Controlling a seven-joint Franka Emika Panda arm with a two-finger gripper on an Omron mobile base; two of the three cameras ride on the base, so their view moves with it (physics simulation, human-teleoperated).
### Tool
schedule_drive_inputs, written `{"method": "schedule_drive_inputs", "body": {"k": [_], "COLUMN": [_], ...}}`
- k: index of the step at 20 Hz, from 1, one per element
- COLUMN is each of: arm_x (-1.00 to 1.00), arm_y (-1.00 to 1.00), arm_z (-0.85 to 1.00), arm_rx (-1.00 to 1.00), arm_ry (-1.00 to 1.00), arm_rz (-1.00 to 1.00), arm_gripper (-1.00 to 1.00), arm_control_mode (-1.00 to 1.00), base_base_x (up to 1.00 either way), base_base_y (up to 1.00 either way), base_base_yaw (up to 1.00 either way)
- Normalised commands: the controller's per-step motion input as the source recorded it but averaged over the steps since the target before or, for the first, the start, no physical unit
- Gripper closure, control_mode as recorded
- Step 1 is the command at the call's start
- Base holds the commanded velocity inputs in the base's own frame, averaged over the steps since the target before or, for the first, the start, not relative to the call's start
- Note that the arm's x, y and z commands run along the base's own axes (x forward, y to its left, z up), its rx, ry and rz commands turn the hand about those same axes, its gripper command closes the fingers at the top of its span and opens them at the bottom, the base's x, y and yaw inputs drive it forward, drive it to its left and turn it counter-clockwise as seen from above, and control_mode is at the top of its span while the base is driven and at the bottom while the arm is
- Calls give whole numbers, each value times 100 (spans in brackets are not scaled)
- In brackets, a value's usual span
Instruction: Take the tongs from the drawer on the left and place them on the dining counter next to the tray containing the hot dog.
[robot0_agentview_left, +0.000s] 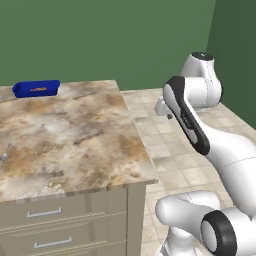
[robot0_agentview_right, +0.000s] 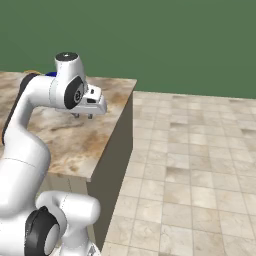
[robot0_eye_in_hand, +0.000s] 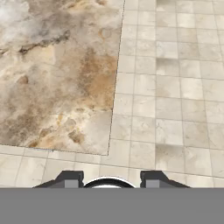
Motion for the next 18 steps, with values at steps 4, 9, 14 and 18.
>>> {"method": "schedule_drive_inputs", "body": {"k": [4,9,14,18], "arm_x": [-11,-16,-21,-13], "arm_y": [6,34,37,65], "arm_z": [-2,-28,-42,-28], "arm_rx": [0,-10,-21,-16], "arm_ry": [2,2,2,2], "arm_rz": [2,8,6,7], "arm_gripper": [-100,-100,-100,-100], "arm_control_mode": [-100,-100,-100,-100], "base_base_x": [0,0,0,0], "base_base_y": [0,0,0,0], "base_base_yaw": [0,0,0,0]}}
